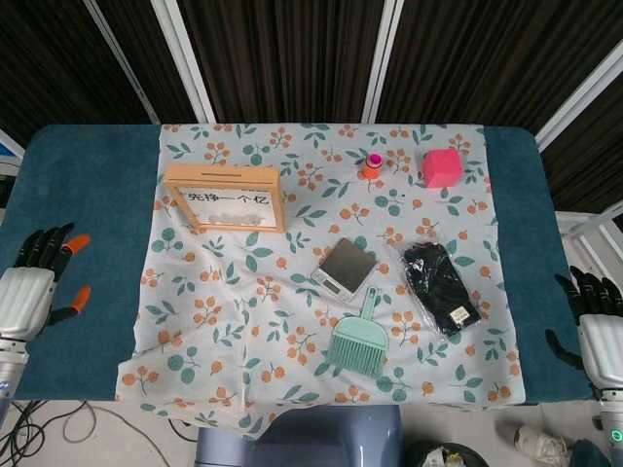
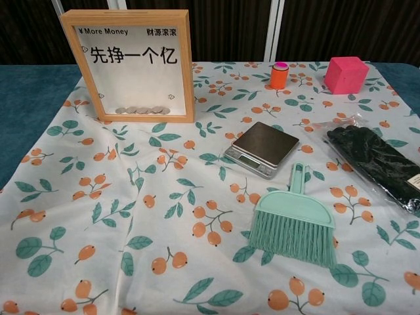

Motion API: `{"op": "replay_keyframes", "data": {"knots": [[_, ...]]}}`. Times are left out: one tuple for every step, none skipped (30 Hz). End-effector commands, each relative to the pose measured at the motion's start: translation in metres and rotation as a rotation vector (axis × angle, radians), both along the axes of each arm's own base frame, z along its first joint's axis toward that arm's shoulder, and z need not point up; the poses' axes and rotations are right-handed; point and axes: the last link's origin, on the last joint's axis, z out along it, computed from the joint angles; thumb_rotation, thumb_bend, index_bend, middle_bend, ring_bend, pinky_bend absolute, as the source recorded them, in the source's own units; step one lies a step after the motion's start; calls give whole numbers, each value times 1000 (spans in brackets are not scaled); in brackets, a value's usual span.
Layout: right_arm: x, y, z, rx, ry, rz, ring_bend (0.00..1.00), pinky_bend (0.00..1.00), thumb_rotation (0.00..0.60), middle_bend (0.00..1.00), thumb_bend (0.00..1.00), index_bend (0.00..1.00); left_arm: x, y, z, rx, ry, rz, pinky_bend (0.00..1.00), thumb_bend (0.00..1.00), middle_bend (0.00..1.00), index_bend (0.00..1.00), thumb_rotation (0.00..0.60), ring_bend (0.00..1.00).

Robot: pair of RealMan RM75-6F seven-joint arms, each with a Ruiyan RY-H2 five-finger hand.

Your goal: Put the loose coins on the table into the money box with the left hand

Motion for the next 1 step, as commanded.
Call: {"op": "replay_keyframes", "data": {"knots": [[1, 0, -2, 11, 5, 21, 35, 0, 600, 73, 394, 141, -11, -13, -8, -16, 14, 10, 0, 355, 0, 157, 600, 0]]}}
